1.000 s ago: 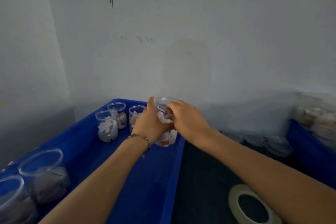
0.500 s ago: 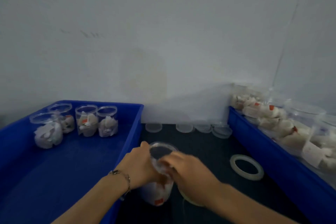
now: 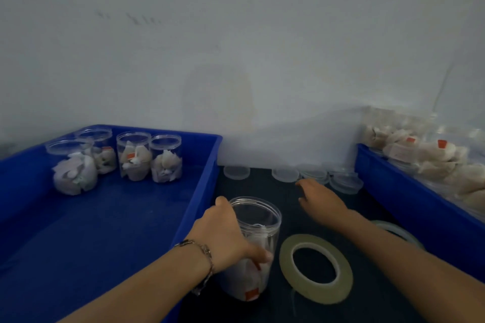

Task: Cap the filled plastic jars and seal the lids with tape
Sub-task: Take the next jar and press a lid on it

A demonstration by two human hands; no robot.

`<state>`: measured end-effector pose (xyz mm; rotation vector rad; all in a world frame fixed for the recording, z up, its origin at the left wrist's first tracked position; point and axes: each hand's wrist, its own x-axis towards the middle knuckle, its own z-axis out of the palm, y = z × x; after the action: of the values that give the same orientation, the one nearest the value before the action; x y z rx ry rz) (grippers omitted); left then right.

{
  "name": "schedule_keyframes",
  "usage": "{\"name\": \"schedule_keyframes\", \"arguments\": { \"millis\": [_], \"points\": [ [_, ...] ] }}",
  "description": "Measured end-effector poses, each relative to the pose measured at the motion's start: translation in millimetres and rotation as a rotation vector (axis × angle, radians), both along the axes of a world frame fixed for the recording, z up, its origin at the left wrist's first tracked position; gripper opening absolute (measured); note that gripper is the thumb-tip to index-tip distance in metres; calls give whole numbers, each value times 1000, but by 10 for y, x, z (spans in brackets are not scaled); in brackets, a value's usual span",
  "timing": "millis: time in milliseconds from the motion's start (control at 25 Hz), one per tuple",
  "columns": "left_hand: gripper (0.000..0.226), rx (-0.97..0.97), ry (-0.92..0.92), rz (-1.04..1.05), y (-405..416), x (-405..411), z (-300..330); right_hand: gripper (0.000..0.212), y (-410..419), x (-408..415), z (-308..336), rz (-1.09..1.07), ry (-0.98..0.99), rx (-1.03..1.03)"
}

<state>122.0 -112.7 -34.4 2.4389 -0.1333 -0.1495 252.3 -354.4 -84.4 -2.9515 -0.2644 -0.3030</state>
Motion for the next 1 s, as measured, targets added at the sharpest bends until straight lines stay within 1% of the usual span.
{"name": "schedule_keyframes", "arguments": {
  "millis": [120, 200, 360, 400, 520, 640, 720, 840, 920, 1000],
  "points": [
    [89, 26, -12, 26, 3, 17, -10, 35, 80, 326, -126, -85, 98, -24],
    [88, 17, -11, 33, 5, 39, -46, 33, 161, 459, -263, -114, 125, -92],
    [90, 4, -22, 19, 16, 66, -92, 42, 278, 729, -387, -132, 53, -282],
    [92, 3, -28, 13, 13, 73, -89, 44, 309, 800, -380, -136, 57, -327],
    [95, -2, -9, 11, 13, 88, -75, 48, 411, 915, -355, -138, 152, -429],
    [93, -13, 17, 11, 36, 127, -107, 44, 446, 943, -362, -117, 153, -451],
    [90, -14, 22, 4, 33, 132, -99, 41, 432, 939, -354, -121, 168, -408],
    [90, -23, 13, -2, 29, 141, -84, 39, 416, 984, -304, -172, 247, -361],
    [89, -13, 36, -5, 26, 159, -76, 45, 396, 1001, -269, -217, 323, -360],
    [90, -4, 77, 1, 32, 184, -75, 49, 361, 1020, -253, -228, 336, -377]
  ]
}}
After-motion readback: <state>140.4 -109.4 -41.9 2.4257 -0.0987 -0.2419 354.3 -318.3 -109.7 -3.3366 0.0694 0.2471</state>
